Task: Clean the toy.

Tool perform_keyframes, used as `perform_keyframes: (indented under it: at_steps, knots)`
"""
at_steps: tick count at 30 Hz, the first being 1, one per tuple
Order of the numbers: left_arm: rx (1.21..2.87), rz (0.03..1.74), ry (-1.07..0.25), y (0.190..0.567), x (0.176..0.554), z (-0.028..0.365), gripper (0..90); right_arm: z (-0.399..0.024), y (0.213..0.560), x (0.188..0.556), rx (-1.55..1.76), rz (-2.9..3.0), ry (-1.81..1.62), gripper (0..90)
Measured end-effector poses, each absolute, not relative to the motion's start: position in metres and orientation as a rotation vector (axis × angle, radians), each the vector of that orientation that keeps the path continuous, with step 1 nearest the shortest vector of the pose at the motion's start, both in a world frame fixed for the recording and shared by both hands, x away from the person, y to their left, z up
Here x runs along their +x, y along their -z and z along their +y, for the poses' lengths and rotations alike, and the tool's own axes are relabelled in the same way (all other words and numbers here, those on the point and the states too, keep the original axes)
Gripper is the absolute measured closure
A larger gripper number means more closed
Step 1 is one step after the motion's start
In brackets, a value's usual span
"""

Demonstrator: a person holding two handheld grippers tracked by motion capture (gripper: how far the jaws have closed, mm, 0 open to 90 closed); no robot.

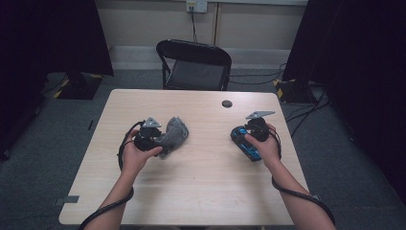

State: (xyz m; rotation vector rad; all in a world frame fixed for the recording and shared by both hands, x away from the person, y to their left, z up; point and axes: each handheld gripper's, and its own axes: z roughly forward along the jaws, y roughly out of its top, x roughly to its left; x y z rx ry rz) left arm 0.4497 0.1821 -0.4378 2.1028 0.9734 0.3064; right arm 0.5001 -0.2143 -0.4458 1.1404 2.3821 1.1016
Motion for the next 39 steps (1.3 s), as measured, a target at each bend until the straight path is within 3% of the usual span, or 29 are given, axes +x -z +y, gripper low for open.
perform_keyframes:
  at_steps: [39]
  knots:
    - [2.122,0.842,-0.172,0.44,0.414,0.178,16.7,-0.184,0.44,0.461,0.936,2.488,-1.214,15.1]
